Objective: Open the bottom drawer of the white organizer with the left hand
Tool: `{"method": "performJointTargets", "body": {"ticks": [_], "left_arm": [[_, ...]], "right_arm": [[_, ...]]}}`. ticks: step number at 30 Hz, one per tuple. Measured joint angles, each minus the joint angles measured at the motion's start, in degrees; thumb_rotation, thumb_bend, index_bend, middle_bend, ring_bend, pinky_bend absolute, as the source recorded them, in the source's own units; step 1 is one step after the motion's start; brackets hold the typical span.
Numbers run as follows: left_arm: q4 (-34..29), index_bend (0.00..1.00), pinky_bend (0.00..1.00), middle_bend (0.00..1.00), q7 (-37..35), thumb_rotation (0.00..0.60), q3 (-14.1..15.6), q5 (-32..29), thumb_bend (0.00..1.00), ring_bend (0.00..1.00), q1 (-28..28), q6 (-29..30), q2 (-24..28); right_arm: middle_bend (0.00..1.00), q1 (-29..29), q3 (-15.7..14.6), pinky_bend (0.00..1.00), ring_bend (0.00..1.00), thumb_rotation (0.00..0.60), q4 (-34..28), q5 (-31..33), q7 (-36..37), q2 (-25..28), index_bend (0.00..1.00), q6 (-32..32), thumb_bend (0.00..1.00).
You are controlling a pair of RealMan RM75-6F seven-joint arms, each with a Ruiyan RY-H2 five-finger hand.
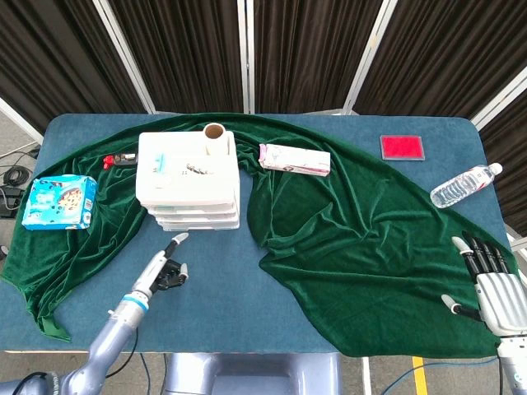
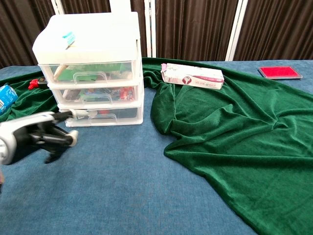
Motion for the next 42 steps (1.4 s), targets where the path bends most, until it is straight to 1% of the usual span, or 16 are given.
{"method": "performJointTargets", "body": {"ticks": [6, 15, 33, 42], "left_arm": [[4.09, 0.00, 0.82, 0.88, 3.50, 0.600, -1.20, -5.37, 0.73, 0.82, -3.00, 0.31, -4.91], [9.20, 0.00, 0.82, 0.88, 6.20, 0.600, -3.04, -10.14, 0.73, 0.82, -5.69, 1.22, -9.17], [13.88, 0.00, 0.82, 0.88, 8.14, 0.600, -4.68, -14.15, 0.73, 0.82, -8.57, -0.70, -12.49], [16.07, 0.00, 0.82, 0.88, 6.46, 0.600, -5.87, -14.81, 0.73, 0.82, -9.10, -2.98, -13.47]], "right_arm": [[0.00, -0.01, 0.00, 0.00, 0.00, 0.600, 0.23, -0.10, 1.41, 0.46, 0.06, 0.06, 0.06], [0.00, 0.19, 0.11, 0.00, 0.00, 0.600, 0.54, 0.19, 2.14, 0.54, 0.06, -0.38, 0.06], [0.00, 0.30, 0.04, 0.00, 0.00, 0.600, 0.72, 0.04, 2.34, 0.47, 0.06, -0.51, 0.06], [0.00, 0.38, -0.06, 0.00, 0.00, 0.600, 0.75, -0.05, 2.05, 0.35, 0.06, -0.72, 0.06]]}}
